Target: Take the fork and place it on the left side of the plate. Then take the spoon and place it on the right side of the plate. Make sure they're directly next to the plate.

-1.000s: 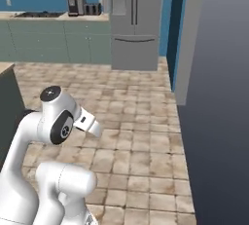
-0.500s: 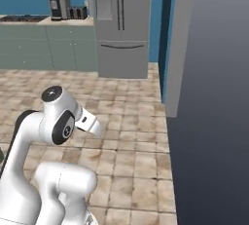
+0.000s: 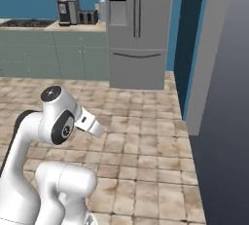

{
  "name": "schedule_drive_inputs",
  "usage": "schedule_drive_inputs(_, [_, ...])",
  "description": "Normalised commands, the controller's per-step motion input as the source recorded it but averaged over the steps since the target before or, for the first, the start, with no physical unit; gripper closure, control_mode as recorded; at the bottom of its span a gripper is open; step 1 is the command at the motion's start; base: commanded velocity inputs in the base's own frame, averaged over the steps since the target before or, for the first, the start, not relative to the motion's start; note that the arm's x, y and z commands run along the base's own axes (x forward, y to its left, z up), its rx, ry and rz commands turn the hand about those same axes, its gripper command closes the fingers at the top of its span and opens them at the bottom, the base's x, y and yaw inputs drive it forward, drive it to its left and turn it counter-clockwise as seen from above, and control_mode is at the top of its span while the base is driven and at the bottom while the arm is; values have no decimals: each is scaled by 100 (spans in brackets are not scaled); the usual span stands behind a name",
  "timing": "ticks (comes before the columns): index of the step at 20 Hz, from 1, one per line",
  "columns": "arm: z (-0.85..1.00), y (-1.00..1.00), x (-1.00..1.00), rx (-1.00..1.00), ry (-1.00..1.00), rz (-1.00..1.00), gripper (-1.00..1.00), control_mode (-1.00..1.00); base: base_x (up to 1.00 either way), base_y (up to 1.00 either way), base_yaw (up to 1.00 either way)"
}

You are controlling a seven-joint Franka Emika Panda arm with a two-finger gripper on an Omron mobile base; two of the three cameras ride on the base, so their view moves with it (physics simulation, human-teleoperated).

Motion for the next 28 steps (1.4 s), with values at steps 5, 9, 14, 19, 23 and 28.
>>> schedule_drive_inputs(5, [0, 0, 0, 0, 0, 0, -100, 100, 100, 41, 12])
schedule_drive_inputs(9, [0, 0, 0, 0, 0, 0, -100, 100, 100, 25, 12])
schedule_drive_inputs(14, [0, 0, 0, 0, 0, 0, -100, 100, 100, 33, 11])
schedule_drive_inputs(19, [0, 0, 0, 0, 0, 0, -100, 100, 100, 84, 12])
schedule_drive_inputs(23, [0, 0, 0, 0, 0, 0, -100, 100, 100, 100, 22])
schedule_drive_inputs(28, [0, 0, 0, 0, 0, 0, -100, 100, 100, 95, 36])
